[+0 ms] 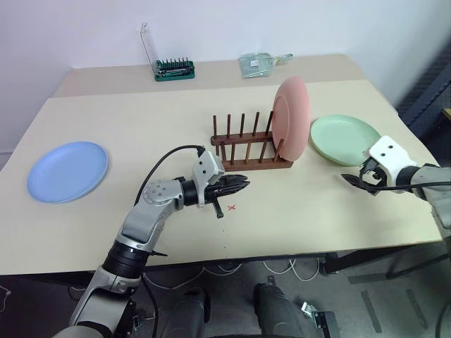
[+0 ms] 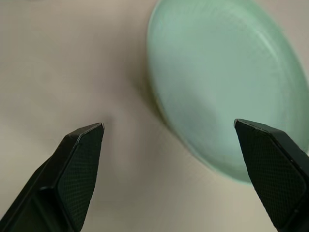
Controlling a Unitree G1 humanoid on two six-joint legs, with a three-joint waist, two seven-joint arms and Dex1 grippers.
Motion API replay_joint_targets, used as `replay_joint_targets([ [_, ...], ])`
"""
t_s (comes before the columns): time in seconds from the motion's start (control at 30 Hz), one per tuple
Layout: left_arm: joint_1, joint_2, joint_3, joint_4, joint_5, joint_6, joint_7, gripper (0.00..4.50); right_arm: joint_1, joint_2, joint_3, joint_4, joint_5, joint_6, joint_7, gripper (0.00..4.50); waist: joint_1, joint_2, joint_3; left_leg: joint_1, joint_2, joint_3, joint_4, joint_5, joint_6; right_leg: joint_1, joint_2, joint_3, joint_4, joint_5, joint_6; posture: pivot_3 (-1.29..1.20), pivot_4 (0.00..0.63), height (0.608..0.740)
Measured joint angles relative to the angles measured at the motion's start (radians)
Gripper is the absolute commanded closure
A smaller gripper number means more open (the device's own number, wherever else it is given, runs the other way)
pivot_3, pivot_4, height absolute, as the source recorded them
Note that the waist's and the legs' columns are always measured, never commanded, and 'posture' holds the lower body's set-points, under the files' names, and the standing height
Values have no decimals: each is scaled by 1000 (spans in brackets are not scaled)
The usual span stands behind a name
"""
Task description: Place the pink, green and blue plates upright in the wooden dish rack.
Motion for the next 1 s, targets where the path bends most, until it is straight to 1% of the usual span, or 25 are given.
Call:
replay_joint_targets([
  [0.1,-1,1,0,3,0,-1,0,4065,-54,41,44,111,-78,-97,-36,96,1,0,0,0,0,0,0,0,0,0,0,0,0,0,0,0,150,740],
  [0.2,-1,3,1,9,1,-1,2,4065,-104,68,65,202,-140,-193,-71,892,0,0,0,0,0,0,0,0,0,1,0,0,0,0,0,0,150,740],
  [0.3,0,3,1,9,1,-1,5,4065,-125,87,81,262,-177,-248,-94,2314,1,0,0,0,0,0,0,0,0,1,0,0,0,0,0,0,150,740],
  [0.37,1,4,1,9,1,-1,7,4065,-131,98,83,293,-196,-268,-110,3403,3,0,0,0,-1,-1,1,0,0,1,0,0,0,0,0,0,150,740],
  [0.43,3,8,1,8,1,0,10,4065,-133,102,84,311,-211,-281,-122,4388,5,0,0,0,-1,-1,1,0,0,1,0,0,0,0,0,0,150,740],
  [0.47,4,9,1,8,1,0,12,4065,-133,103,84,313,-214,-284,-132,4486,5,0,0,0,-1,-1,1,0,0,1,0,0,0,0,0,0,150,740],
  [0.57,7,10,1,8,1,0,16,4065,-131,99,80,314,-227,-285,-152,4486,6,0,0,0,-1,-1,0,0,0,1,0,0,0,0,0,0,150,740],
  [0.7,11,12,2,7,2,-2,22,4065,-93,86,57,262,-239,-284,-197,4486,6,0,0,0,-1,-1,0,0,0,1,0,0,0,0,0,0,150,740],
  [0.77,12,12,6,8,5,-15,36,4065,-79,61,28,192,-250,-279,-240,4486,7,2,1,0,-1,-1,0,0,0,0,0,1,0,0,0,0,150,740],
  [0.87,6,11,33,16,9,-41,67,4065,-84,20,-88,3,-219,-236,-278,4486,2,3,1,-1,0,-1,0,0,0,-1,0,1,1,0,0,0,150,740],
  [0.93,-13,22,57,30,9,-45,84,4065,-103,12,-154,-119,-164,-184,-258,4486,1,3,1,-1,0,-1,0,0,0,-1,1,1,1,0,0,0,150,740],
  [1.0,-35,34,86,52,9,-50,91,4065,-124,12,-186,-215,-111,-138,-224,4486,0,3,1,0,0,-1,0,0,0,0,1,1,0,0,0,0,150,740],
])
